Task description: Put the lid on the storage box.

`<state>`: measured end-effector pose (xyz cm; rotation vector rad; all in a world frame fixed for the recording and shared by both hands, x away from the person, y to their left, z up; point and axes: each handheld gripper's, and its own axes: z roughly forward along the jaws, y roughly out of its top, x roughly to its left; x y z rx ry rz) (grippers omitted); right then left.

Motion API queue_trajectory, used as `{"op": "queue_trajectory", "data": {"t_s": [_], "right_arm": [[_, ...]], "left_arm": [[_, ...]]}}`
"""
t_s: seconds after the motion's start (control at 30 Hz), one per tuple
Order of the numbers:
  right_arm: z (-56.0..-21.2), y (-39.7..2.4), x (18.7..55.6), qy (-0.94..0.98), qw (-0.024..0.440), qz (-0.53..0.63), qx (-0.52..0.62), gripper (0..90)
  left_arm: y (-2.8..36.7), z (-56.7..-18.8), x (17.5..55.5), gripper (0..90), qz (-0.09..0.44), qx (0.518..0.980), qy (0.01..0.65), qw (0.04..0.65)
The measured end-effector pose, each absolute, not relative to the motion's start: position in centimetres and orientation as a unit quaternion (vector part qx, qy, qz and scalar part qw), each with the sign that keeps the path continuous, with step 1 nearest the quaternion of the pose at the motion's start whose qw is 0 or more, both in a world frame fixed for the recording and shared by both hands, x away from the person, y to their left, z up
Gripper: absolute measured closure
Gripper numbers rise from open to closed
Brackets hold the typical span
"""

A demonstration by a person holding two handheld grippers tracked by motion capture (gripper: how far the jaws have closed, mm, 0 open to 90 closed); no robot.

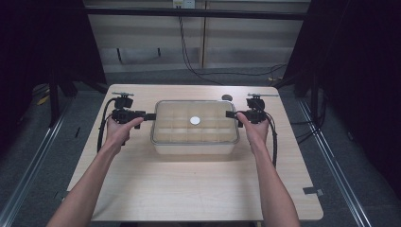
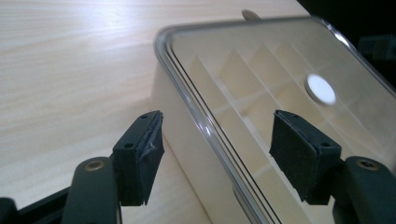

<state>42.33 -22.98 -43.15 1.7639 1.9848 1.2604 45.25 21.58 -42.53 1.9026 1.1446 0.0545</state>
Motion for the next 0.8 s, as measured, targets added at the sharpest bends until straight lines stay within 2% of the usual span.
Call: {"op": "queue_trajectory", "data": {"t_s": [0.37,0.47,0.8], "right_arm": [[-41.6,-23.7,39.3,0.677,0.121,0.451,0.569,30.3],[-40.9,-23.5,37.9,0.685,0.132,0.457,0.552,33.9],[-40.2,-23.9,33.8,0.687,0.141,0.478,0.529,33.9]], "left_arm": [[22.6,-41.5,42.2,35.5,0.055,0.776,0.440,0.448],[22.6,-41.3,40.9,33.8,0.066,0.782,0.427,0.449],[23.4,-41.4,37.8,34.6,0.085,0.787,0.414,0.449]]}}
